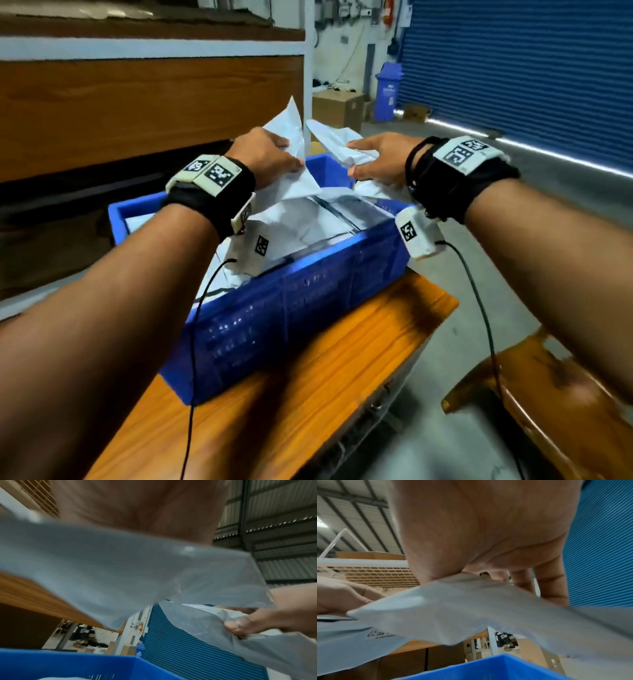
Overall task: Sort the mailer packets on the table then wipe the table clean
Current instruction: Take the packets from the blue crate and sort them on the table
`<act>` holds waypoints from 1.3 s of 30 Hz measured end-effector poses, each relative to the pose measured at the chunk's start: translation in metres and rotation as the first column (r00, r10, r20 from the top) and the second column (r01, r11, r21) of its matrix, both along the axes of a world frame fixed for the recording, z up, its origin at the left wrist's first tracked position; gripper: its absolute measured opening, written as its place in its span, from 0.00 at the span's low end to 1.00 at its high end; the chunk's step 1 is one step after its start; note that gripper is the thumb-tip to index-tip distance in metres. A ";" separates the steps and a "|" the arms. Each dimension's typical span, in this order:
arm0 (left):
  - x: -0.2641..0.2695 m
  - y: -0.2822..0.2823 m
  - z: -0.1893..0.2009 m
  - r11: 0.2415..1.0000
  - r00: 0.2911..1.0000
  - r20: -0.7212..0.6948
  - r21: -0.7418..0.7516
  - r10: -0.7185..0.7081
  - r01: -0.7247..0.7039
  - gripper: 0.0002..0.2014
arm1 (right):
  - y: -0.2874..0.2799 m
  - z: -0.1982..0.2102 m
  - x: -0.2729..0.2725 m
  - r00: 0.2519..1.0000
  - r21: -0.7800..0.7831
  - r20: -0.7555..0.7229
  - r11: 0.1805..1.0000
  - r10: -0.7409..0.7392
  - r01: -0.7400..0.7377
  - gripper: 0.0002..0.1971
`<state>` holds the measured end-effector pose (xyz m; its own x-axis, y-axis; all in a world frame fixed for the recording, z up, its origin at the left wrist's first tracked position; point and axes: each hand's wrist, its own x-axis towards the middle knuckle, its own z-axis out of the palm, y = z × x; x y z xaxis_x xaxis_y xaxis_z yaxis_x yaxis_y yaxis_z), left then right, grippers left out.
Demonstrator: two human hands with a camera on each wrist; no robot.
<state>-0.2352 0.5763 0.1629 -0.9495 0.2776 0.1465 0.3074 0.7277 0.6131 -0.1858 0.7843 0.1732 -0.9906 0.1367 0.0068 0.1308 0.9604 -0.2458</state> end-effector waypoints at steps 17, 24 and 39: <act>-0.078 0.051 -0.044 0.831 0.992 0.125 -0.548 -0.037 0.100 0.37 | 0.000 -0.052 -0.129 0.794 0.343 0.604 0.878 0.065 -0.333 0.38; -0.068 0.029 -0.010 0.802 0.972 0.209 -0.560 -0.107 0.209 0.25 | 0.024 -0.011 -0.136 0.804 0.368 0.577 0.834 0.142 -0.411 0.28; -0.052 0.052 -0.018 0.759 0.994 0.092 -0.643 -0.055 0.102 0.21 | 0.058 -0.029 -0.134 0.738 0.206 0.559 0.799 0.378 -0.565 0.19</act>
<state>-0.2872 0.6286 0.1448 -0.9209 0.3578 -0.1549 0.3582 0.9333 0.0263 -0.3194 0.8424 0.1444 -0.8109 -0.2684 -0.5200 -0.3553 0.9319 0.0731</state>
